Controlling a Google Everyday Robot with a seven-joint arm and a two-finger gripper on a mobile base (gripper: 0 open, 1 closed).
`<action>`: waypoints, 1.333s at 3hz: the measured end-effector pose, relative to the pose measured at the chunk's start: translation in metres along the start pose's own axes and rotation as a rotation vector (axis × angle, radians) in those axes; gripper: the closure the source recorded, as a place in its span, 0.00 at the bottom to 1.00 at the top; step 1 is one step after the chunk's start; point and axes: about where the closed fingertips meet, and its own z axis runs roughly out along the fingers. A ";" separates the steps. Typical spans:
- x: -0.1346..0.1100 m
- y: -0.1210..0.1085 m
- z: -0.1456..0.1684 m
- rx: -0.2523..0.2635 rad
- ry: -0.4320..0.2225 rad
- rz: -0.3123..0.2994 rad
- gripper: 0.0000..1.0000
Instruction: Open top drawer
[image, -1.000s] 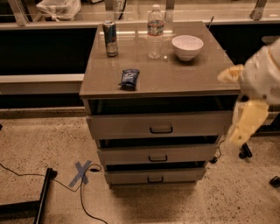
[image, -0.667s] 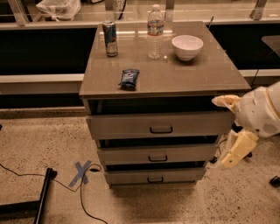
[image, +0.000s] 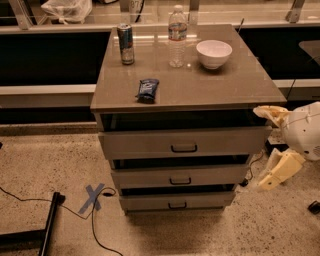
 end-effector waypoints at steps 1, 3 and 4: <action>0.006 -0.029 0.020 0.030 -0.006 -0.039 0.00; 0.044 -0.082 0.081 0.009 -0.004 -0.047 0.00; 0.070 -0.092 0.098 -0.035 0.003 0.000 0.00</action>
Offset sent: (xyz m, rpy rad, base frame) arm 0.1316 -0.0043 -0.0865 0.0223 -0.0831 0.0641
